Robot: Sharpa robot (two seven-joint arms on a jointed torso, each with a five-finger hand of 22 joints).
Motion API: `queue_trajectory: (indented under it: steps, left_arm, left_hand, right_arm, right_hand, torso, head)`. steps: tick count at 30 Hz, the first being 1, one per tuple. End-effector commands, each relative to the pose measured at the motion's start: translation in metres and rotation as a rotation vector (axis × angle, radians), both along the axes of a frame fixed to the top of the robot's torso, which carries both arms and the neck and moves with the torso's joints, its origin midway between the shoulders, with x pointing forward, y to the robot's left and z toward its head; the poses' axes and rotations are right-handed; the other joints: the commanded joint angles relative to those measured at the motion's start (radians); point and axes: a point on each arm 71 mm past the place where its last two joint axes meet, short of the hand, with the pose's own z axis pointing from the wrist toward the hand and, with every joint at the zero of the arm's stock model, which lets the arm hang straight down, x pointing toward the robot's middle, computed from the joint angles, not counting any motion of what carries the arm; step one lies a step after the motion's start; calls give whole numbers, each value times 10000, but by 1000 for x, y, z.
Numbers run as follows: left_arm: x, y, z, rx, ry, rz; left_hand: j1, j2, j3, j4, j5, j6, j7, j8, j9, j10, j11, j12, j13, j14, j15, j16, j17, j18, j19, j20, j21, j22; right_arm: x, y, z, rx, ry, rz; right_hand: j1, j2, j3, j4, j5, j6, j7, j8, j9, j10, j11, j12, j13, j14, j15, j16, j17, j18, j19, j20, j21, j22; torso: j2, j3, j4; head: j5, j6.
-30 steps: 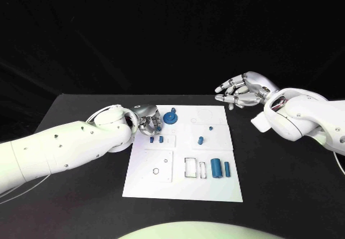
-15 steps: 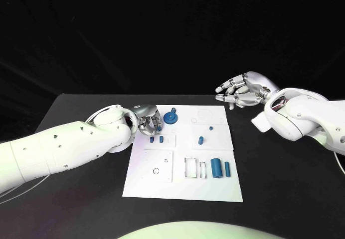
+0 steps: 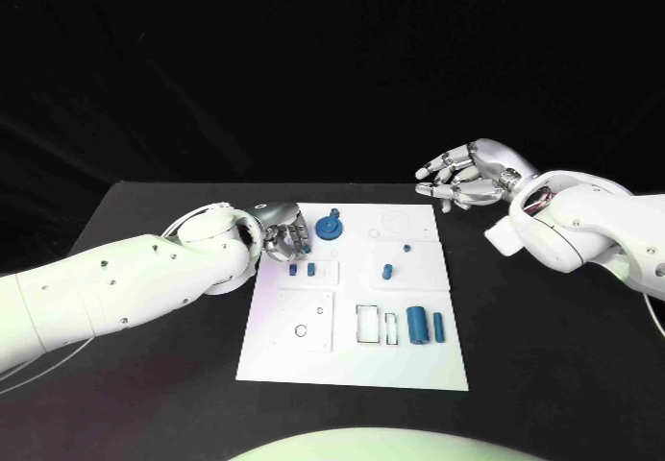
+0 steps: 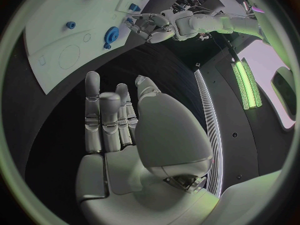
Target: Assemble the parts on the task board
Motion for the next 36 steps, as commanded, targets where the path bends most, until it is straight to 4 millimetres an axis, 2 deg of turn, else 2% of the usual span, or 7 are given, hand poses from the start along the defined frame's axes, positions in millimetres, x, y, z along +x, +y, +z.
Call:
queue_trajectory:
  steps: [1,5,10,18,22,28,36]
  left_arm:
    - [0,2,1,-126,-60,80]
    - [1,11,3,-385,-124,318]
    - [3,32,7,-1613,371,1210]
    - [6,70,23,-4089,1238,2219]
    - [5,83,30,-6596,1903,2592]
    - [-2,84,35,-10169,3128,2859]
    - [-9,80,41,-12312,3736,2881]
  left_hand:
    - [15,-57,-7,-49,-1,-190,-5,-65,-63,-46,27,-74,-3,-5,67,-25,-29,-51,-33,46,-14,-29]
    - [-17,-80,-10,-25,-1,-400,-12,-55,-146,-91,17,-112,-8,-34,64,-63,-104,-31,-80,48,-70,-105]
    - [-22,-18,16,0,1,-100,-20,122,-114,-80,26,-119,1,-150,66,-270,-422,44,-265,44,-308,-432]
    - [-165,-80,-141,47,-3,318,-31,307,-80,169,-12,1,76,-196,48,-360,-551,81,-362,35,-464,-615]
    - [-289,-28,-367,146,6,330,-20,271,-129,157,-8,14,113,-882,49,-1504,-2017,397,-1269,32,-1693,-2159]
    - [-205,154,-664,141,-2,311,48,200,-215,37,51,23,162,-1883,109,-3165,-3993,736,-2360,85,-3403,-4063]
    - [-173,266,-832,126,-1,320,43,183,-245,119,33,116,222,-1957,102,-3354,-4218,768,-2421,92,-3695,-4324]
  right_arm:
    - [0,2,-2,-411,78,260]
    - [-1,3,-4,-1123,60,500]
    - [-3,7,-7,-2766,-258,996]
    - [-7,17,-13,-6058,-1603,1505]
    - [-10,26,-16,-7457,-2388,1607]
    - [-13,35,-24,-8594,-2969,1671]
    - [-16,47,-41,-9219,-3137,1863]
  right_hand:
    - [162,15,107,14,25,-60,3,52,12,-23,-13,-400,-393,-92,26,-169,-129,120,25,31,-112,-30]
    - [434,-19,325,-45,20,47,-8,88,-7,21,-2,-1296,-1189,-52,-14,-374,-288,133,137,18,-194,-33]
    - [1065,-62,930,-384,-395,494,-126,95,-58,462,-48,-2666,-2285,803,-160,675,895,130,658,-143,196,267]
    - [1040,-382,1632,-481,-628,1260,-259,-382,-309,1586,-167,-4689,-3705,1493,-256,1771,2240,-263,1960,-253,2535,2143]
    - [943,-500,1836,-476,-668,1484,-241,-595,-387,1820,-173,-5291,-4078,1643,-251,2352,2933,-432,2389,-246,3426,2866]
    - [799,-779,1928,-452,-535,1451,-204,-856,-482,1899,-107,-5689,-4313,1725,-191,2734,3376,-534,2657,-235,4016,3350]
    - [611,-1033,2056,-375,-215,1521,-162,-1040,-540,2033,-58,-5976,-4483,1728,-154,2900,3545,-577,2760,-198,4290,3614]
  torso:
    - [-7,-4,-5]
    - [-9,-4,-2]
    - [-19,6,1]
    - [-27,-9,-6]
    - [-21,-4,6]
    - [-1,-40,5]
    - [5,-18,8]
  head:
    - [-12,19]
    - [-28,54]
    - [-139,171]
    - [-460,336]
    - [-647,405]
    - [-828,495]
    - [-868,482]
